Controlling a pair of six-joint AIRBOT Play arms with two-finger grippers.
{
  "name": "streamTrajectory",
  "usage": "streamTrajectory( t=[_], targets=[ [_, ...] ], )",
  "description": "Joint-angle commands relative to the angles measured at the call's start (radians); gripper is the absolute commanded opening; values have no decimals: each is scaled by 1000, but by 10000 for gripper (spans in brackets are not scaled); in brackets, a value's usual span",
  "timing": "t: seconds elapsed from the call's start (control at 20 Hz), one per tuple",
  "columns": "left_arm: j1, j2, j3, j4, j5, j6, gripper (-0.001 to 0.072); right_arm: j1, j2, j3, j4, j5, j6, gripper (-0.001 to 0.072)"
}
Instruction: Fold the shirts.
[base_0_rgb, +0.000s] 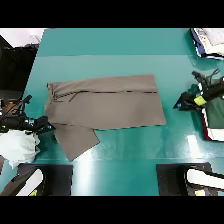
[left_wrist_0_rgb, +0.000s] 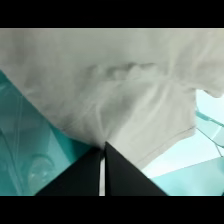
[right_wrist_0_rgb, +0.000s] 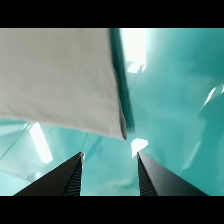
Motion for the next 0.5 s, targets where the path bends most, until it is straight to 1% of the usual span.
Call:
streamTrajectory(
  t=[0.0, 0.15, 0.35, 0.4, 0.45],
  targets=[
    [1, 1, 7, -36, 1, 3, 31, -40, 2, -159, 55, -75, -32, 388],
    [1, 1, 7, -46, 2, 3, 31, -6, 2, -244, 74, -161, -40, 388],
    [1, 1, 7, -46, 2, 3, 31, 78, 2, -288, 72, -233, -45, 373],
    [1, 1, 7, -46, 2, 3, 31, 92, 2, -290, 72, -248, -45, 349],
    [1, 1, 7, -46, 2, 3, 31, 104, 2, -289, 72, -256, -45, 307]
  ],
)
